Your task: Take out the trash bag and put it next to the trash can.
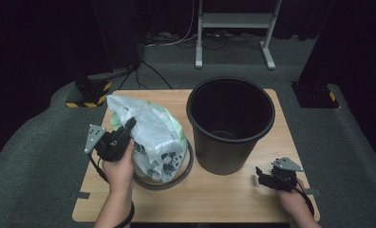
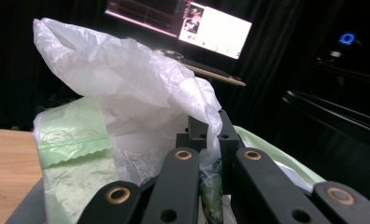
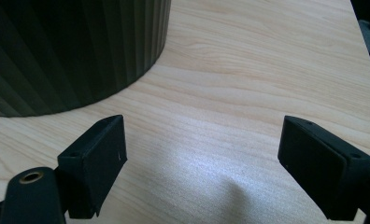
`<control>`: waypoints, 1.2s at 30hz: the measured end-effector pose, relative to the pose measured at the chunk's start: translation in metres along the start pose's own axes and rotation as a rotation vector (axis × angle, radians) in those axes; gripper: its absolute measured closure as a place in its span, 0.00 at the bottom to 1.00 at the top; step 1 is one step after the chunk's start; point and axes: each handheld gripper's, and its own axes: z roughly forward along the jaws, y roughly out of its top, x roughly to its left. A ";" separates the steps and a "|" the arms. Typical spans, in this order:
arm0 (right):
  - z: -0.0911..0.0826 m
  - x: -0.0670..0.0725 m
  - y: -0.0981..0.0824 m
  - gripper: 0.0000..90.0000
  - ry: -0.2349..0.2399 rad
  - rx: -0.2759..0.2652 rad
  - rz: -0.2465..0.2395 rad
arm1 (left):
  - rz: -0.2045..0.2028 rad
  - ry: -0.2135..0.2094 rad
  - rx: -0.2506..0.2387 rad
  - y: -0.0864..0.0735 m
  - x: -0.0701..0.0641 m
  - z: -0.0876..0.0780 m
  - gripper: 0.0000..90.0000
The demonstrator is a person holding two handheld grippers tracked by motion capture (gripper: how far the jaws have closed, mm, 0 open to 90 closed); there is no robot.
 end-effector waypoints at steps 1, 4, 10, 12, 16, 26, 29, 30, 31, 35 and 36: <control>-0.001 0.000 0.000 0.17 0.004 -0.004 0.000 | -0.008 0.006 0.000 0.002 -0.001 0.005 1.00; -0.002 0.001 0.002 0.17 0.015 -0.016 0.005 | -0.007 0.030 0.005 0.010 -0.003 0.022 1.00; -0.002 0.000 0.003 0.17 0.022 -0.022 0.007 | 0.001 0.065 0.004 0.023 -0.004 0.052 1.00; -0.002 0.000 0.004 0.17 0.026 -0.025 0.009 | 0.013 0.073 0.003 0.025 -0.003 0.062 1.00; -0.003 -0.002 0.004 0.17 0.025 -0.030 0.018 | -0.001 0.097 -0.003 0.026 -0.001 0.084 1.00; -0.006 -0.004 0.003 0.17 0.030 -0.039 0.038 | -0.014 0.129 -0.007 0.021 0.000 0.136 1.00; -0.008 -0.003 0.003 0.17 0.028 -0.040 0.043 | -0.031 0.139 -0.009 0.018 0.000 0.150 1.00; -0.009 -0.002 0.003 0.17 0.029 -0.041 0.048 | -0.037 0.142 -0.008 0.016 0.000 0.157 1.00; -0.010 -0.003 0.004 0.17 0.028 -0.046 0.050 | -0.044 0.144 -0.005 0.015 0.001 0.162 1.00; -0.014 -0.002 0.005 0.17 0.028 -0.060 0.058 | -0.069 0.151 -0.010 0.010 -0.001 0.179 1.00; -0.014 -0.002 0.005 0.17 0.031 -0.063 0.064 | -0.077 0.154 -0.011 0.008 -0.002 0.184 1.00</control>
